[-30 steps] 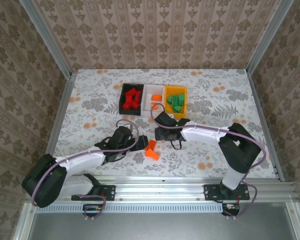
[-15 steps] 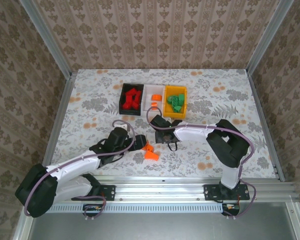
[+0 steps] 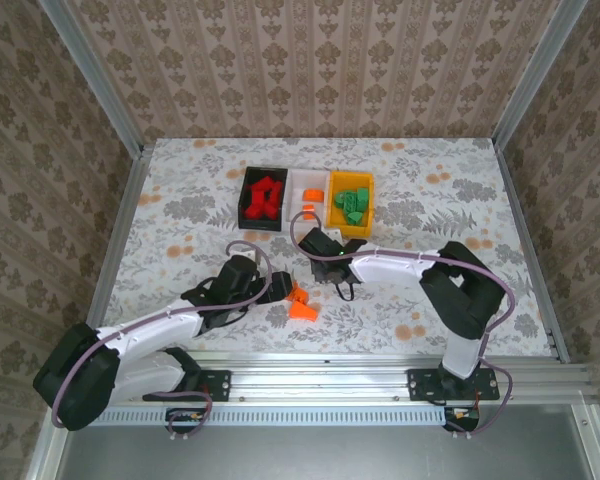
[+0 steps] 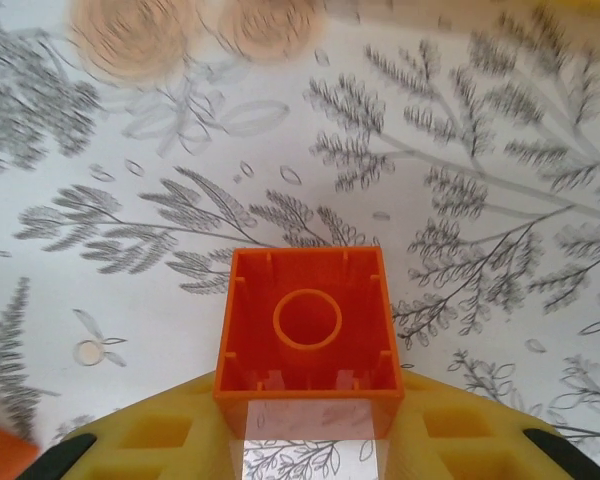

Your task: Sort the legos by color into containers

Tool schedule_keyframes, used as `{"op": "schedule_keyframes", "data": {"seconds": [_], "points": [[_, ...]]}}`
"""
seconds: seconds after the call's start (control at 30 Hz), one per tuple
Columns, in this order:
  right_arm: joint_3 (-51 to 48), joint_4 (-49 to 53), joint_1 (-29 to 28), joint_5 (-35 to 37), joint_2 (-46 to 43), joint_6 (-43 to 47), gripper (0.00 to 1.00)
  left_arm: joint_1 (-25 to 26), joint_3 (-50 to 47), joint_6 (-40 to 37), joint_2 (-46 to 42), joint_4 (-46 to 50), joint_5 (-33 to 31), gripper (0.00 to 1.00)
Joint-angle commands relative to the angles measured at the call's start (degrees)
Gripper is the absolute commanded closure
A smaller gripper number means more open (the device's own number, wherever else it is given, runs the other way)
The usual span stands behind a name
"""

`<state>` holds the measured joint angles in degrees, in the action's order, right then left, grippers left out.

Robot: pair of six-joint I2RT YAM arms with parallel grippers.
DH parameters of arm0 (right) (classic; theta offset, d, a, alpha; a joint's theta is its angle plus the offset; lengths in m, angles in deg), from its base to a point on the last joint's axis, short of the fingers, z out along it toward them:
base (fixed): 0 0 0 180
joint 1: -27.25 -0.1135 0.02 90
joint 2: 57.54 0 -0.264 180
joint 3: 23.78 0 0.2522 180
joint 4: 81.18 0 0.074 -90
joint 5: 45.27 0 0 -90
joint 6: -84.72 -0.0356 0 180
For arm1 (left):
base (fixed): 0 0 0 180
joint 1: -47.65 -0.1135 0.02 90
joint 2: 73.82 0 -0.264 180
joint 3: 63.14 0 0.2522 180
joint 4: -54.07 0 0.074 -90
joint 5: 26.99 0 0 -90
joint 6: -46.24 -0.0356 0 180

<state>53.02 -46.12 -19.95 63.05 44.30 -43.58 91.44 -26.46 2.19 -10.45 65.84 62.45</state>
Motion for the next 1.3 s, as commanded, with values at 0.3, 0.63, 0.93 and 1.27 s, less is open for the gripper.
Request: {"op": "schedule_keyframes", "data": {"seconds": [0.3,0.63,0.93,1.27], "points": [[24.62,5.17,6.88,1.44,6.53,15.84,0.66,-7.04,2.04,-0.95,0.09,2.53,3.96,0.0],[40.55,6.15,11.29,-2.56,20.52,18.35,0.66,-8.02,3.18,-1.16,2.49,2.22,4.98,0.0],[50.15,12.81,11.78,-2.44,26.6,19.79,0.5,-8.63,7.29,-2.71,6.28,3.13,5.73,0.0],[33.07,7.54,7.91,-1.85,7.9,19.87,0.46,-8.72,7.32,-2.54,0.63,7.25,3.9,0.0]]}}
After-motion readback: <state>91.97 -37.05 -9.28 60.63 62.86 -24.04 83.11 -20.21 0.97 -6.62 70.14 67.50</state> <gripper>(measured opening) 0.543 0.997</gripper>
